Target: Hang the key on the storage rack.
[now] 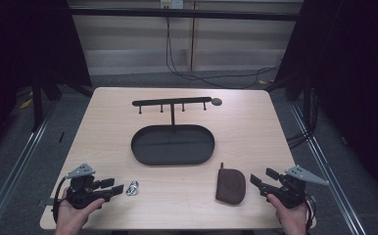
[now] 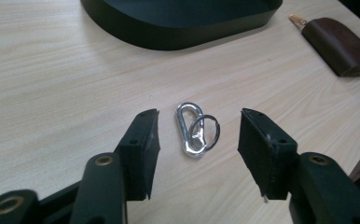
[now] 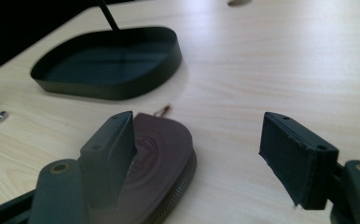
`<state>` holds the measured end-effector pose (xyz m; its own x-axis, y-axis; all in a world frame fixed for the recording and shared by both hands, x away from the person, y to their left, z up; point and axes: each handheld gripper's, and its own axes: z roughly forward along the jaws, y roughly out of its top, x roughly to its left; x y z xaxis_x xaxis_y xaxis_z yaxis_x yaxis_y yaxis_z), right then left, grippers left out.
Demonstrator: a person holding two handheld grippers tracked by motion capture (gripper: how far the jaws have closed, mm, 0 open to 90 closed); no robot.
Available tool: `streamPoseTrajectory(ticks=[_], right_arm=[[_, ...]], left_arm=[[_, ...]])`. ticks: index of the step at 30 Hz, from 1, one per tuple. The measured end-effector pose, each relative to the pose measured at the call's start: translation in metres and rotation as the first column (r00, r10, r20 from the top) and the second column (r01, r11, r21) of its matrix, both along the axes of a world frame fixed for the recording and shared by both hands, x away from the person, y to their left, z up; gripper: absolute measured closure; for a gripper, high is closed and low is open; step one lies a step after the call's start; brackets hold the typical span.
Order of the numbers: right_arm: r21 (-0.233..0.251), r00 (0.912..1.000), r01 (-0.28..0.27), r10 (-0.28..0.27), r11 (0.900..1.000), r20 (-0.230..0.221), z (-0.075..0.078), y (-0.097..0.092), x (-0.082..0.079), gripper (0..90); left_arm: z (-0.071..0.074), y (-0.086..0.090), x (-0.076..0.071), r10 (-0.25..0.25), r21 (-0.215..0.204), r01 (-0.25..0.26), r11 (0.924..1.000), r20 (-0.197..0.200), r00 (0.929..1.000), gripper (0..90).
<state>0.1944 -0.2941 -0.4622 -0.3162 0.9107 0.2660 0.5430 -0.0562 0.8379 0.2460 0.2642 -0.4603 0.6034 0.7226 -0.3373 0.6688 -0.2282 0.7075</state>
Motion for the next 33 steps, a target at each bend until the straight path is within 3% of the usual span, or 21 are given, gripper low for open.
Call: streamPoseTrajectory(ticks=[2, 8, 12, 14, 15, 21, 24, 26, 29, 33], right_arm=[[0.005, 0.9997, -0.008, 0.008, 1.0000, -0.022, -0.002, 0.000, 0.002, 26.4], [0.021, 0.9999, 0.001, -0.001, 0.9998, -0.012, 0.000, -0.001, -0.001, 26.8], [0.001, 0.9999, -0.009, 0.009, 1.0000, -0.009, 0.001, 0.001, -0.002, 27.3], [0.000, 0.9997, -0.005, 0.005, 1.0000, -0.023, 0.000, 0.001, -0.001, 30.1], [0.002, 0.9993, 0.000, 0.001, 1.0000, -0.038, 0.000, 0.000, 0.000, 30.1], [-0.004, 1.0000, -0.001, 0.001, 1.0000, -0.010, 0.002, 0.002, -0.005, 29.7], [-0.013, 1.0000, -0.009, 0.009, 0.9999, 0.002, 0.002, 0.005, -0.007, 29.5], [-0.033, 0.9997, -0.014, 0.015, 0.9994, 0.018, 0.002, 0.007, -0.009, 29.0], [-0.027, 0.9997, -0.022, 0.022, 0.9994, 0.012, 0.001, 0.007, -0.008, 28.6], [-0.016, 0.9996, -0.028, 0.028, 0.9995, 0.004, 0.001, 0.006, -0.007, 27.9]], left_arm=[[0.001, 0.000, 0.000, 0.001, -0.004, -0.001, 1.0000, 0.001, 1.0000, 44.8], [0.000, -0.001, 0.001, -0.014, 0.015, 0.014, 0.9998, -0.005, 0.9999, 50.9], [0.001, -0.002, 0.000, -0.024, 0.041, 0.024, 0.9989, 0.002, 0.9997, 54.3], [0.001, -0.002, 0.000, -0.019, 0.026, 0.019, 0.9995, -0.011, 0.9998, 58.7], [0.002, -0.002, 0.000, -0.025, -0.005, 0.025, 0.9997, -0.024, 0.9994, 60.4], [0.007, -0.006, -0.003, -0.014, 0.008, 0.014, 0.9999, -0.009, 0.9999, 61.5], [0.011, -0.008, -0.004, -0.006, 0.029, 0.006, 0.9995, -0.005, 1.0000, 61.3], [0.012, -0.009, -0.003, 0.002, 0.059, -0.002, 0.9983, -0.008, 1.0000, 61.1], [0.013, -0.012, 0.001, -0.024, 0.119, 0.025, 0.9925, -0.013, 0.9996, 61.0], [0.018, -0.016, 0.003, -0.037, 0.140, 0.039, 0.9894, -0.016, 0.9992, 61.1]])
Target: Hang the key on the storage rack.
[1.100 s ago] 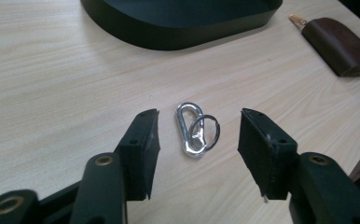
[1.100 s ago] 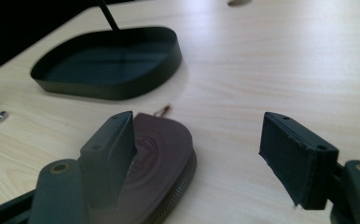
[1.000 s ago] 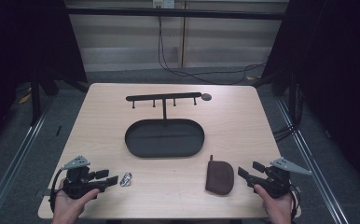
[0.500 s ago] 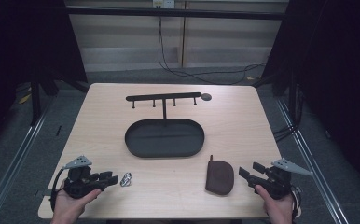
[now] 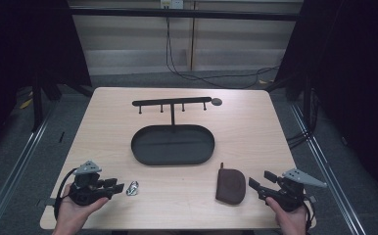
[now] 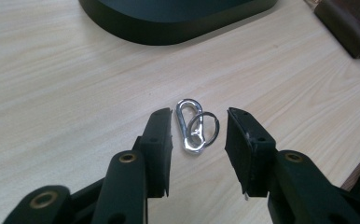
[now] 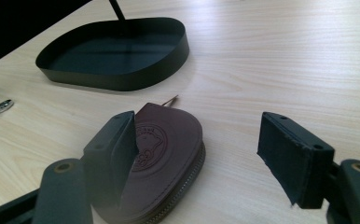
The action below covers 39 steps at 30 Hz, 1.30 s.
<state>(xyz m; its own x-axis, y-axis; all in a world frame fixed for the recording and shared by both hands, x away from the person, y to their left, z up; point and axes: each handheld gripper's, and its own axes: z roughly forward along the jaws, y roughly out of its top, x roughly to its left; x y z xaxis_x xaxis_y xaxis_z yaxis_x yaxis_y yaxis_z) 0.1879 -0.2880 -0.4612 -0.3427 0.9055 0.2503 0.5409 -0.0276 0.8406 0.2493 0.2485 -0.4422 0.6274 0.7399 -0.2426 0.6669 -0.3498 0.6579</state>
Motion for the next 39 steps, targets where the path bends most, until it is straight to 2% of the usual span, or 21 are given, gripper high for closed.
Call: streamPoseTrajectory(ticks=[2, 4, 7, 9, 11, 13, 14, 17, 18, 20, 23, 24, 26, 28, 31, 32, 34, 35, 38, 39], right_arm=[[0.008, 1.0000, -0.005, 0.005, 1.0000, 0.001, 0.000, 0.000, 0.000, 27.4], [0.011, 0.9999, -0.010, 0.010, 0.9999, -0.001, 0.000, 0.000, 0.001, 27.0], [0.010, 0.9998, -0.017, 0.017, 0.9998, -0.008, 0.000, 0.000, 0.000, 27.0], [0.013, 0.9998, -0.018, 0.018, 0.9998, -0.008, 0.000, 0.000, 0.001, 26.9], [0.020, 0.9998, -0.016, 0.017, 0.9997, -0.011, 0.000, -0.001, 0.002, 26.9], [0.023, 0.9998, -0.018, 0.019, 0.9996, -0.007, 0.000, -0.002, 0.002, 26.7], [0.029, 0.9997, -0.024, 0.024, 0.9993, 0.000, 0.000, -0.002, 0.002, 25.5], [0.029, 0.9995, -0.032, 0.032, 0.9990, 0.001, 0.001, -0.002, 0.001, 24.9], [0.026, 0.9993, -0.038, 0.038, 0.9990, -0.002, 0.000, -0.001, 0.002, 24.6], [0.024, 0.9992, -0.039, 0.039, 0.9989, -0.003, 0.000, -0.001, 0.002, 24.6], [0.017, 0.9991, -0.041, 0.042, 0.9990, -0.009, 0.000, 0.000, 0.002, 24.6], [0.012, 0.9989, -0.046, 0.046, 0.9989, -0.014, 0.000, 0.001, 0.003, 24.6], [0.010, 0.9988, -0.046, 0.046, 0.9989, -0.016, 0.000, 0.001, 0.003, 24.6], [0.005, 0.9985, -0.052, 0.052, 0.9986, -0.018, -0.001, 0.002, 0.003, 24.6], [-0.007, 0.9982, -0.056, 0.056, 0.9984, -0.022, -0.001, 0.004, 0.004, 24.3], [-0.010, 0.9981, -0.058, 0.057, 0.9983, -0.024, -0.001, 0.005, 0.004, 24.1], [-0.012, 0.9979, -0.060, 0.060, 0.9981, -0.024, -0.001, 0.005, 0.004, 23.8], [-0.010, 0.9977, -0.063, 0.062, 0.9980, -0.026, -0.001, 0.004, 0.004, 23.7], [-0.008, 0.9975, -0.064, 0.064, 0.9979, -0.029, -0.001, 0.004, 0.005, 23.7], [-0.008, 0.9975, -0.064, 0.064, 0.9979, -0.029, -0.001, 0.004, 0.005, 23.7]], left_arm=[[0.004, -0.003, 0.003, 0.011, 0.017, -0.011, 0.9998, -0.001, 0.9999, 60.8], [0.007, -0.007, 0.005, 0.011, 0.040, -0.011, 0.9991, 0.000, 0.9999, 65.0], [0.013, -0.014, 0.008, -0.026, 0.066, 0.025, 0.9975, 0.003, 0.9997, 65.0], [0.018, -0.021, 0.012, -0.070, 0.113, 0.070, 0.9911, -0.007, 0.9976, 64.8], [0.020, -0.023, 0.014, -0.083, 0.127, 0.081, 0.9885, 0.004, 0.9966, 65.7], [0.021, -0.023, 0.016, -0.097, 0.133, 0.096, 0.9865, -0.001, 0.9953, 66.8], [0.022, -0.023, 0.019, -0.113, 0.146, 0.116, 0.9825, -0.025, 0.9933, 67.0], [0.022, -0.023, 0.021, -0.115, 0.157, 0.120, 0.9803, -0.039, 0.9926, 65.8], [0.023, -0.023, 0.023, -0.133, 0.180, 0.142, 0.9733, -0.059, 0.9893, 65.4], [0.023, -0.024, 0.024, -0.132, 0.177, 0.142, 0.9739, -0.067, 0.9890, 64.1], [0.021, -0.026, 0.028, -0.152, 0.208, 0.175, 0.9622, -0.122, 0.9808, 57.2], [0.018, -0.028, 0.031, -0.133, 0.229, 0.164, 0.9594, -0.145, 0.9804, 55.7], [0.017, -0.030, 0.033, -0.132, 0.233, 0.167, 0.9581, -0.156, 0.9789, 57.1], [0.015, -0.031, 0.036, -0.141, 0.257, 0.181, 0.9494, -0.168, 0.9757, 58.8], [0.014, -0.035, 0.038, -0.148, 0.274, 0.196, 0.9416, -0.186, 0.9713, 63.4], [0.015, -0.037, 0.040, -0.160, 0.287, 0.213, 0.9338, -0.199, 0.9670, 64.3], [0.015, -0.037, 0.042, -0.169, 0.283, 0.223, 0.9330, -0.203, 0.9645, 65.0], [0.016, -0.039, 0.044, -0.180, 0.283, 0.238, 0.9292, -0.217, 0.9595, 66.6], [0.015, -0.040, 0.046, -0.180, 0.286, 0.242, 0.9271, -0.225, 0.9574, 66.6], [0.014, -0.041, 0.048, -0.188, 0.286, 0.251, 0.9248, -0.232, 0.9545, 66.6]])
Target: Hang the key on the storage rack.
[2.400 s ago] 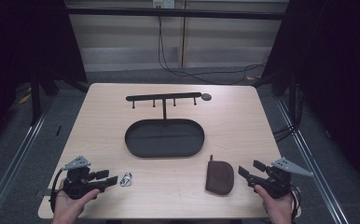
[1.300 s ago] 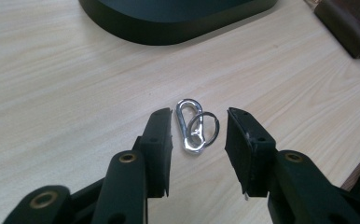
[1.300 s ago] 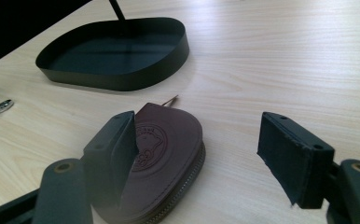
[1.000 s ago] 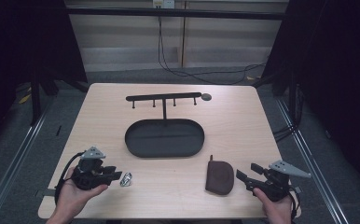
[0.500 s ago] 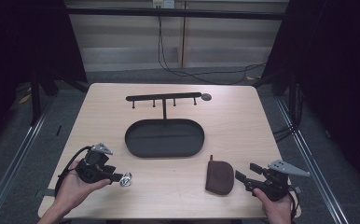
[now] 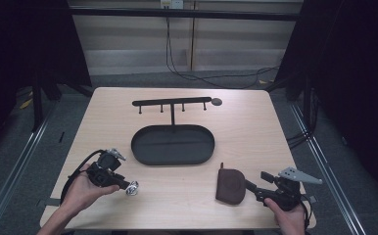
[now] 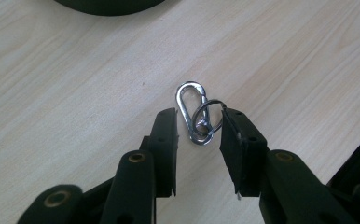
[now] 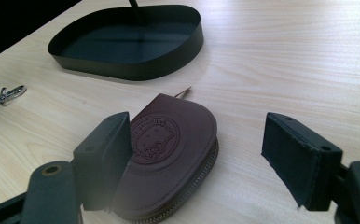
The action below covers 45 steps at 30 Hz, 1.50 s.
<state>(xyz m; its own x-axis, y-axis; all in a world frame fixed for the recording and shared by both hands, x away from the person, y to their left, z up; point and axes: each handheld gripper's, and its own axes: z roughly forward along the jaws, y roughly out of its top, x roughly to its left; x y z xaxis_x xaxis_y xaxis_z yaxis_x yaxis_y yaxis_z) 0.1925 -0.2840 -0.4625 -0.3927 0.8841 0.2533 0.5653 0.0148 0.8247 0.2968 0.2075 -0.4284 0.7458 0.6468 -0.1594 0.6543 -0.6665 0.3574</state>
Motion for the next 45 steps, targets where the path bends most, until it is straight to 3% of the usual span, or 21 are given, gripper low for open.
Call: streamPoseTrajectory(ticks=[4, 6, 10, 16, 22, 25, 30, 37, 42, 44, 45], right_arm=[[0.011, 0.9999, -0.014, 0.014, 0.9998, 0.010, 0.000, -0.001, -0.001, 21.9], [0.019, 0.9999, -0.015, 0.015, 0.9997, 0.005, 0.000, -0.001, 0.000, 21.3], [0.011, 0.9998, -0.021, 0.021, 0.9997, 0.003, 0.000, -0.001, 0.000, 21.3], [0.044, 0.9997, -0.025, 0.026, 0.9987, -0.006, -0.001, -0.004, 0.001, 21.3], [0.027, 0.9992, -0.036, 0.036, 0.9990, -0.014, -0.001, -0.001, 0.002, 21.1], [0.028, 0.9992, -0.036, 0.036, 0.9990, -0.015, -0.001, -0.001, 0.002, 20.9], [0.025, 0.9988, -0.042, 0.042, 0.9988, -0.025, -0.002, -0.001, 0.003, 20.9], [0.021, 0.9983, -0.047, 0.048, 0.9987, -0.032, -0.003, 0.000, 0.003, 20.9], [0.020, 0.9980, -0.051, 0.052, 0.9985, -0.037, -0.003, 0.001, 0.004, 20.9], [0.016, 0.9980, -0.050, 0.051, 0.9986, -0.038, -0.003, 0.001, 0.003, 20.9], [0.019, 0.9979, -0.052, 0.052, 0.9985, -0.037, -0.003, 0.000, 0.004, 20.9]], left_arm=[[-0.002, -0.004, 0.005, -0.012, 0.000, 0.012, 0.9999, -0.021, 0.9997, 66.1], [-0.003, -0.011, 0.006, -0.047, 0.029, 0.048, 0.9984, -0.045, 0.9979, 70.4], [-0.006, -0.018, 0.009, -0.078, 0.022, 0.079, 0.9966, -0.059, 0.9953, 72.1], [-0.010, -0.020, 0.013, -0.097, 0.038, 0.100, 0.9942, -0.073, 0.9925, 76.3], [-0.018, -0.026, 0.018, -0.097, 0.053, 0.103, 0.9933, -0.102, 0.9900, 74.6], [-0.021, -0.028, 0.017, -0.108, 0.080, 0.117, 0.9899, -0.112, 0.9878, 75.2], [-0.023, -0.029, 0.015, -0.122, 0.107, 0.133, 0.9853, -0.107, 0.9867, 70.7], [-0.023, -0.029, 0.016, -0.110, 0.107, 0.121, 0.9868, -0.106, 0.9883, 68.8], [-0.024, -0.029, 0.019, -0.106, 0.103, 0.118, 0.9877, -0.110, 0.9882, 71.0], [-0.024, -0.030, 0.020, -0.127, 0.108, 0.140, 0.9842, -0.117, 0.9850, 73.7], [-0.022, -0.030, 0.019, -0.103, 0.107, 0.114, 0.9877, -0.096, 0.9900, 71.4]])
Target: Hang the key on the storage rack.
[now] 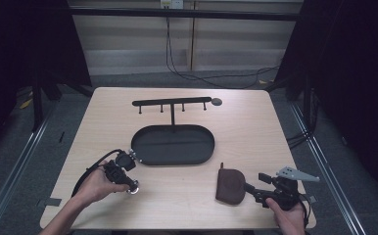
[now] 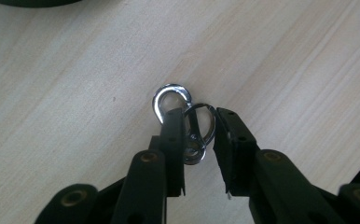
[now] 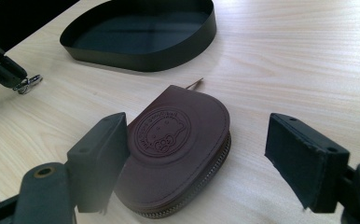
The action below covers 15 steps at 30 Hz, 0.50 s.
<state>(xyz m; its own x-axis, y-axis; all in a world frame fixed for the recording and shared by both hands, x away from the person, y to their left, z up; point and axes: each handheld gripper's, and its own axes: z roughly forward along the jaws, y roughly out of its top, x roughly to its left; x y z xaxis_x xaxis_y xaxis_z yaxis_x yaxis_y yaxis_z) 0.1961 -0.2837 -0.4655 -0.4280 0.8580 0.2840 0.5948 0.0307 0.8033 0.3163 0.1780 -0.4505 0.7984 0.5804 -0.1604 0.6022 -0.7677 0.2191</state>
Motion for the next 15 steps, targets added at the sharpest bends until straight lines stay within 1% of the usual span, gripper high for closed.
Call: streamPoseTrajectory(ticks=[1, 3, 4, 5, 6, 7, 8, 9, 11, 13, 15], right_arm=[[0.000, 1.0000, 0.000, 0.000, 1.0000, 0.000, 0.000, 0.000, 0.000, 20.9], [0.002, 1.0000, 0.002, -0.002, 1.0000, -0.002, 0.000, 0.000, 0.000, 20.9], [-0.001, 1.0000, -0.002, 0.002, 1.0000, -0.007, 0.000, 0.000, 0.001, 20.9], [-0.003, 1.0000, -0.003, 0.003, 1.0000, -0.007, 0.000, 0.001, 0.001, 20.9], [-0.003, 1.0000, -0.003, 0.003, 1.0000, -0.007, 0.000, 0.001, 0.001, 20.9], [-0.002, 1.0000, -0.004, 0.004, 1.0000, -0.004, 0.000, 0.001, 0.000, 20.9], [-0.002, 1.0000, -0.004, 0.004, 1.0000, -0.004, 0.000, 0.001, 0.000, 20.9], [-0.001, 1.0000, -0.002, 0.002, 1.0000, -0.004, 0.000, 0.001, 0.000, 20.9], [0.000, 1.0000, 0.001, -0.001, 1.0000, -0.007, 0.000, 0.000, 0.000, 20.9], [-0.002, 1.0000, -0.003, 0.003, 1.0000, -0.006, 0.000, 0.000, 0.000, 20.9], [-0.002, 1.0000, -0.003, 0.003, 1.0000, -0.007, 0.000, 0.000, 0.000, 20.9]], left_arm=[[0.000, 0.000, 0.000, 0.000, 0.000, 0.000, 1.0000, 0.000, 1.0000, 70.5], [0.004, 0.002, 0.003, 0.015, -0.017, -0.015, 0.9997, -0.003, 0.9999, 70.3], [0.004, 0.001, 0.004, 0.004, 0.004, -0.004, 1.0000, -0.005, 1.0000, 70.2], [0.002, -0.001, 0.004, -0.006, 0.012, 0.006, 0.9999, -0.011, 0.9999, 70.2], [0.002, -0.001, 0.004, -0.006, 0.012, 0.006, 0.9999, -0.011, 0.9999, 70.6], [0.000, -0.003, 0.004, -0.021, 0.021, 0.021, 0.9996, -0.015, 0.9997, 71.3], [-0.001, -0.004, 0.003, -0.021, 0.022, 0.021, 0.9995, -0.012, 0.9997, 71.3], [-0.002, -0.005, 0.003, -0.019, 0.029, 0.020, 0.9994, -0.016, 0.9997, 71.7], [-0.005, -0.007, 0.003, -0.030, 0.050, 0.031, 0.9983, -0.008, 0.9995, 74.6], [-0.007, -0.006, 0.002, -0.038, 0.047, 0.038, 0.9982, -0.012, 0.9992, 74.2], [-0.007, -0.006, 0.002, -0.030, 0.040, 0.030, 0.9987, -0.011, 0.9995, 73.7]])
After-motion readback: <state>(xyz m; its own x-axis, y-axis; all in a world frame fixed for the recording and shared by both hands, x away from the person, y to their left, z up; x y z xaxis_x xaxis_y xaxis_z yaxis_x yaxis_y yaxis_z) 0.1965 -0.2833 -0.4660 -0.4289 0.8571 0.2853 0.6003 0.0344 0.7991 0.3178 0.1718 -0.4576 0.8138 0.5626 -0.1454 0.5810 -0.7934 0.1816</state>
